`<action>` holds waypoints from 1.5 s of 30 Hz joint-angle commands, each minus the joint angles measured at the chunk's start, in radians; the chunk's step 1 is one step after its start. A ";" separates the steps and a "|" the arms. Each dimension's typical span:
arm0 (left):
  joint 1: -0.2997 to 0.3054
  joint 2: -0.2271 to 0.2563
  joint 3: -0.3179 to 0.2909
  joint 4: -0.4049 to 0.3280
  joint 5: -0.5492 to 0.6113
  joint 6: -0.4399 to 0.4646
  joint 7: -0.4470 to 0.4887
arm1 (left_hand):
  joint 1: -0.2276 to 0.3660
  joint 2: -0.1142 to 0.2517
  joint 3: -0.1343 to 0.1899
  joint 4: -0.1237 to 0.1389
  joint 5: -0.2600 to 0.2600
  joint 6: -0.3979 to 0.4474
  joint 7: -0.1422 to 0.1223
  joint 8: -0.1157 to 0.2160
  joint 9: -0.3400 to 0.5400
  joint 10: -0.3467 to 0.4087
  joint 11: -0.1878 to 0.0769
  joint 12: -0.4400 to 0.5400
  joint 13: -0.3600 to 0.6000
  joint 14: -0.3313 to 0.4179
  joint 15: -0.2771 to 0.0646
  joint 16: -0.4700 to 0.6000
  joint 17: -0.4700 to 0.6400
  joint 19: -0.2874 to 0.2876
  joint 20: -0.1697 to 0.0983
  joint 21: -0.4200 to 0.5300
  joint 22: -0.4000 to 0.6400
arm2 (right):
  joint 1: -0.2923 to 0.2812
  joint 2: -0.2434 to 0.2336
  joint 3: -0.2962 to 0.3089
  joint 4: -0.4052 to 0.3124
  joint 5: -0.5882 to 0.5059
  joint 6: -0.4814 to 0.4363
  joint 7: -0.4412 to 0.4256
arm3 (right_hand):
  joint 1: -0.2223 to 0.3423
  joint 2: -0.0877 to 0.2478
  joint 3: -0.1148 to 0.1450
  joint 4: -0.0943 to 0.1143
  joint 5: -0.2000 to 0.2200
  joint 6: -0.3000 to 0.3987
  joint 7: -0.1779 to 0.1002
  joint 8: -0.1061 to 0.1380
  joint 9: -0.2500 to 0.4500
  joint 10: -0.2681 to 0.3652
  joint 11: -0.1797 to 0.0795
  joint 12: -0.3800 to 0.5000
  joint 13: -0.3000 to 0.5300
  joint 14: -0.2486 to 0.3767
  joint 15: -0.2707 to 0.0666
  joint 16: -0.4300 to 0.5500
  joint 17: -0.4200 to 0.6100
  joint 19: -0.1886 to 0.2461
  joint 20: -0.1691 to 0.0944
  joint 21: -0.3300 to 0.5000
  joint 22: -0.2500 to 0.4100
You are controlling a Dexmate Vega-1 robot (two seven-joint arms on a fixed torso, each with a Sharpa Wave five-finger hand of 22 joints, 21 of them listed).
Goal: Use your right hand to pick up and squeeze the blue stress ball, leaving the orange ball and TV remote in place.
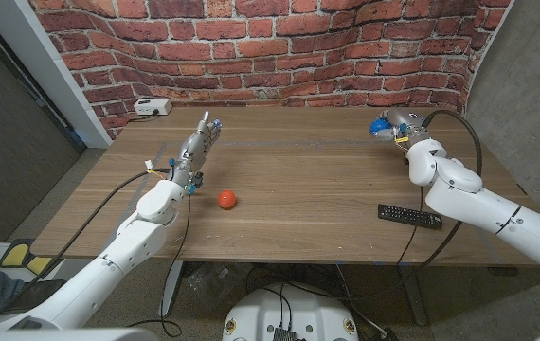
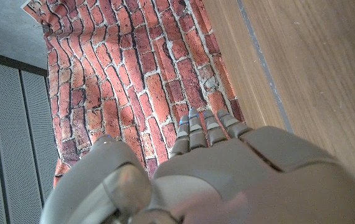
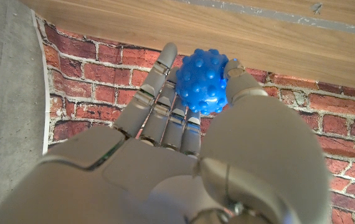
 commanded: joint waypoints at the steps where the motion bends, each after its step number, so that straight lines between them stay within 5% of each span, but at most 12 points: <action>1: 0.001 0.007 0.004 -0.022 0.012 -0.004 -0.001 | 0.005 0.001 -0.003 0.001 -0.003 0.011 -0.001 0.003 0.003 0.006 0.002 -0.002 0.005 0.008 0.001 -0.001 0.004 0.006 -0.003 0.003 0.003 | -0.073 -0.013 0.065 -0.063 0.001 0.019 -0.077 | -0.001 0.009 0.002 0.004 0.002 0.013 0.001 -0.003 0.005 0.011 -0.001 -0.005 0.002 0.003 -0.072 -0.002 0.004 -0.001 -0.101 0.001 0.002; 16: -0.003 -0.002 0.011 -0.020 0.013 -0.007 -0.004 | 0.007 0.002 -0.005 0.001 -0.005 0.013 -0.002 0.002 0.003 0.008 0.001 -0.003 0.005 0.009 0.001 -0.002 0.004 0.006 -0.001 0.002 0.003 | -0.120 -0.009 0.098 -0.073 -0.018 0.051 -0.138 | 0.038 0.024 0.010 0.000 0.001 0.060 -0.027 0.003 0.005 0.062 -0.028 0.000 0.002 0.050 -0.109 0.005 0.005 0.027 -0.109 0.020 0.006; 21: 0.000 -0.003 0.012 -0.024 0.014 -0.007 -0.001 | 0.008 0.003 -0.005 0.001 -0.006 0.014 -0.002 0.002 0.003 0.008 0.002 -0.004 0.005 0.009 0.002 -0.003 0.004 0.006 -0.001 0.002 0.003 | -0.135 -0.006 0.107 -0.075 -0.031 0.062 -0.163 | 0.074 0.044 0.015 0.000 -0.002 0.133 -0.060 0.015 0.006 0.124 -0.070 0.008 0.002 0.129 -0.138 0.018 0.006 0.067 -0.116 0.055 0.016; 30: 0.013 0.002 0.008 -0.040 0.020 -0.007 0.010 | 0.009 0.003 -0.006 0.001 -0.007 0.016 -0.004 0.001 0.003 0.009 0.002 -0.005 0.005 0.011 0.004 -0.003 0.004 0.005 0.000 0.001 0.003 | -0.166 0.001 0.132 -0.070 -0.043 0.114 -0.217 | 0.133 0.069 0.018 -0.005 0.007 0.217 -0.083 0.022 0.006 0.204 -0.095 0.017 0.003 0.226 -0.151 0.030 0.012 0.111 -0.117 0.105 0.028; 45: 0.008 0.007 0.009 -0.046 0.018 0.004 0.005 | 0.010 0.005 -0.008 0.001 -0.010 0.018 -0.008 0.001 0.003 0.010 0.000 -0.005 0.005 0.011 0.003 -0.004 0.004 0.005 0.001 0.000 0.003 | -0.197 0.021 0.170 -0.048 -0.044 0.193 -0.265 | 0.220 0.077 -0.037 0.002 0.002 0.396 -0.106 0.040 0.011 0.358 -0.109 0.038 0.007 0.370 -0.156 0.055 0.022 0.169 -0.117 0.213 0.047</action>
